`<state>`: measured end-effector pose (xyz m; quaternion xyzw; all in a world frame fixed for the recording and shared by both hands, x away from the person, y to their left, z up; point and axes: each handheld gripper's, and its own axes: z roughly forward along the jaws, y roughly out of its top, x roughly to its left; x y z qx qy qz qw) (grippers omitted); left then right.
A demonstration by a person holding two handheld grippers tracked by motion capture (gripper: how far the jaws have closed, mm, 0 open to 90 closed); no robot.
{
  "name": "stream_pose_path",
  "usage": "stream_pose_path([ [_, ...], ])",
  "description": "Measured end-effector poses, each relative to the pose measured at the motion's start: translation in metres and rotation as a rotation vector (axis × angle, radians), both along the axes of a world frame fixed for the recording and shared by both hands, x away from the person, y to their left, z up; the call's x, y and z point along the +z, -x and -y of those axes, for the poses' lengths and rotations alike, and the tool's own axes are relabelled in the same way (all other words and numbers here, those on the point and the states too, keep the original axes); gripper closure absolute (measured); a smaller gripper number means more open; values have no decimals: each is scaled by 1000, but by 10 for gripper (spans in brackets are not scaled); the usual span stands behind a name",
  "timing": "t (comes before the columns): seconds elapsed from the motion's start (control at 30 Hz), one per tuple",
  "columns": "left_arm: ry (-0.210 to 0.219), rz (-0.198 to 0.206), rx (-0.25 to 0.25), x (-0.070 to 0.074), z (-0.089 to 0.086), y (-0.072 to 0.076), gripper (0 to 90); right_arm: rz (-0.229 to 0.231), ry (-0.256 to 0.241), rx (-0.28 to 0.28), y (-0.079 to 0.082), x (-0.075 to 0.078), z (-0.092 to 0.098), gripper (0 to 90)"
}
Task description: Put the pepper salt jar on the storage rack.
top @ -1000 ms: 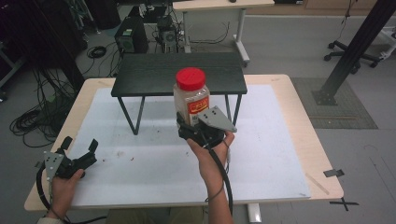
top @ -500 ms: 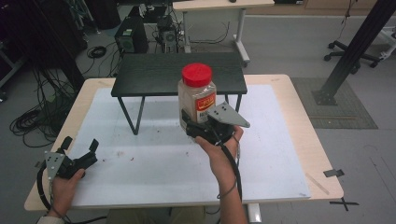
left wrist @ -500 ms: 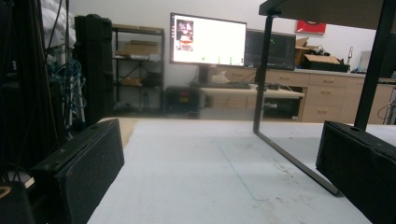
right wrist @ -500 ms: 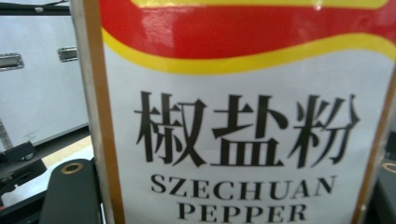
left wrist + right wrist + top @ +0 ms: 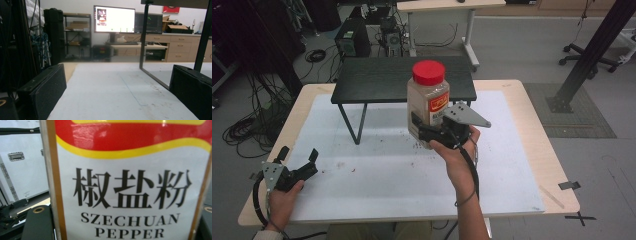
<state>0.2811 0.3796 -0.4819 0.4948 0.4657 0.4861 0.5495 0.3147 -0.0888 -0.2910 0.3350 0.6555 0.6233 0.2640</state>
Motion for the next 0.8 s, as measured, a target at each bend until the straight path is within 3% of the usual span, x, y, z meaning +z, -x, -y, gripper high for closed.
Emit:
stream_pose_path([
  [0.8,-7,-15,17,0,1,-1,13,11,-19,67,-18,31,15,251],
])
